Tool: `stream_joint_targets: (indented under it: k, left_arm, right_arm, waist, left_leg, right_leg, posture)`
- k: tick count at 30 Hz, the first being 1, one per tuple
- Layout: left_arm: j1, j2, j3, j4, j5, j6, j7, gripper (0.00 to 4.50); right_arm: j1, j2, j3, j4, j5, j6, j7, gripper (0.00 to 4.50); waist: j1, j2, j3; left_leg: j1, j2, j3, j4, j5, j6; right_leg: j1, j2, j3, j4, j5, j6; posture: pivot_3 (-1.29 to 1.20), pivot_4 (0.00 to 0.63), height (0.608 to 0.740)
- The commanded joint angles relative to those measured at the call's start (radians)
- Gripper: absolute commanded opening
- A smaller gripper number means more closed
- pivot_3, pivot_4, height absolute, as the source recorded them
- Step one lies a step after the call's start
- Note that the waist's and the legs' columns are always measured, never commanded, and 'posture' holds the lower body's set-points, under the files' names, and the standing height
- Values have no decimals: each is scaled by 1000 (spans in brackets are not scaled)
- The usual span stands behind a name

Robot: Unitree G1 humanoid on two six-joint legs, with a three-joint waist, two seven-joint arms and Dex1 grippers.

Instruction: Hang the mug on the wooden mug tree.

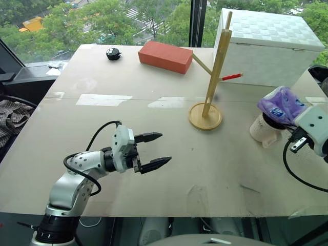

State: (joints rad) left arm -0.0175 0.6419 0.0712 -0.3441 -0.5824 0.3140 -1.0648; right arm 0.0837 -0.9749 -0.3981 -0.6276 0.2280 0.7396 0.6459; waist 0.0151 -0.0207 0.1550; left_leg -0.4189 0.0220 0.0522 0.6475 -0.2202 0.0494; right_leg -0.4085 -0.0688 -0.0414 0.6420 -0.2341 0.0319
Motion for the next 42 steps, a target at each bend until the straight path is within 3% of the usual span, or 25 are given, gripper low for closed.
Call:
stream_joint_targets:
  k: [1, 6, 14, 16, 17, 18, 20, 21, 24, 28, 30, 32, 34, 36, 38, 42]
  left_arm:
    - [-27, -12, 27, -53, -81, -17, -40, 4500]
    - [-103, -25, 13, -86, -169, 28, -49, 4500]
    - [-203, -75, -6, -142, -222, 96, 52, 4500]
    - [-201, -74, -9, -150, -218, 99, 57, 4500]
    - [-201, -74, -12, -154, -216, 100, 59, 4500]
    - [-201, -75, -17, -159, -215, 102, 64, 4500]
    - [-203, -79, -28, -172, -213, 108, 77, 4500]
    - [-203, -78, -32, -177, -214, 110, 80, 4500]
    - [-199, -73, -32, -181, -217, 122, 93, 4500]
    - [-202, -64, -41, -174, -211, 133, 91, 4500]
    - [-205, -54, -43, -165, -209, 141, 80, 4500]
    - [-208, -42, -44, -160, -212, 151, 71, 4500]
    - [-211, -24, -50, -158, -207, 157, 52, 4500]
    - [-215, 4, -68, -153, -192, 163, 15, 4500]
    - [-221, 21, -79, -144, -186, 166, -7, 4500]
    - [-230, 32, -74, -121, -182, 161, -29, 4500]
  right_arm:
    - [-96, -8, -181, -5, 84, 127, 5, 60]
    - [-101, -83, -211, 162, -1, 80, 0, 60]
    - [-288, -43, 83, 684, -144, -180, -66, 60]
    - [-358, -17, 153, 844, -186, -270, -80, 765]
    - [-386, -8, 187, 914, -201, -311, -72, 869]
    - [-405, -5, 214, 975, -225, -357, -77, 1481]
    - [-410, -10, 225, 1022, -234, -404, -70, 2137]
    - [-402, -16, 216, 1015, -230, -410, -64, 2608]
    - [-245, -64, 54, 747, -131, -305, 35, 3643]
    - [14, -12, -218, 254, 109, 44, 174, 3643]
    - [95, 75, -277, 24, 184, 210, 116, 3643]
    - [101, 201, -277, -158, 239, 365, -7, 3643]
    - [102, 279, -223, -265, 214, 447, -108, 3643]
    - [78, 437, -81, -336, 151, 493, -290, 3643]
    - [55, 544, 34, -342, 78, 489, -433, 3643]
    - [-10, 676, 134, -239, -31, 415, -594, 3643]
  waist:
    - [0, 0, 0]
    - [7, 0, 0]
    - [-13, 0, 0]
    - [-20, 1, 1]
    - [-21, 1, 1]
    - [-22, 1, 1]
    - [-20, 2, 1]
    - [-18, 2, 1]
    - [-4, 4, 2]
    - [1, 6, 1]
    - [1, 4, 1]
    - [0, -3, -2]
    - [-5, -2, -1]
    - [-5, -2, -2]
    - [-5, -2, -3]
    - [-2, 0, -2]
  left_leg:
    - [0, 0, 0, 0, 0, 0]
    - [0, 0, 0, 1, 0, 0]
    - [3, 0, 7, 1, 0, 1]
    - [3, 0, 8, 1, 0, 1]
    - [4, 0, 8, 1, 0, 1]
    - [3, 1, 9, 1, 0, 1]
    - [3, 0, 9, 1, 0, 1]
    - [3, 0, 9, 2, 0, 2]
    - [2, 1, 10, 2, -1, 3]
    - [2, 1, 9, 1, -2, 3]
    - [2, 1, 8, 1, -2, 3]
    - [3, 3, 6, 0, -2, 3]
    - [3, 5, 6, 2, -3, 1]
    - [5, 4, 8, 3, -3, 1]
    - [5, 5, 7, 4, -5, -2]
    - [2, 2, 9, 3, -3, 1]
  right_leg:
    - [0, 0, 0, 0, 0, 0]
    - [0, -1, -1, 0, 1, -2]
    - [0, 6, 6, 1, 3, -1]
    - [0, 7, 9, 1, 5, 3]
    - [0, 8, 9, 1, 5, 3]
    - [0, 9, 9, 1, 5, 3]
    - [0, 9, 10, 1, 6, 3]
    - [0, 9, 10, 1, 6, 3]
    - [-1, 8, 12, 1, 6, 4]
    - [-1, 8, 12, 1, 5, 5]
    - [0, 8, 11, 1, 4, 7]
    - [1, 9, 9, 1, 3, 9]
    - [1, 10, 9, 1, 3, 6]
    - [0, 5, 10, 1, 2, 3]
    - [0, 4, 9, 1, 3, 2]
    - [-3, 1, 11, 1, 4, 1]
  posture:
    - [0, 150, 740]
    - [0, 150, 740]
    - [0, 150, 740]
    - [0, 150, 740]
    - [0, 150, 740]
    - [0, 150, 740]
    - [0, 150, 740]
    - [0, 150, 740]
    - [0, 150, 740]
    - [0, 150, 740]
    - [0, 150, 740]
    - [0, 150, 740]
    - [0, 150, 740]
    - [0, 150, 740]
    - [0, 150, 740]
    - [0, 150, 740]
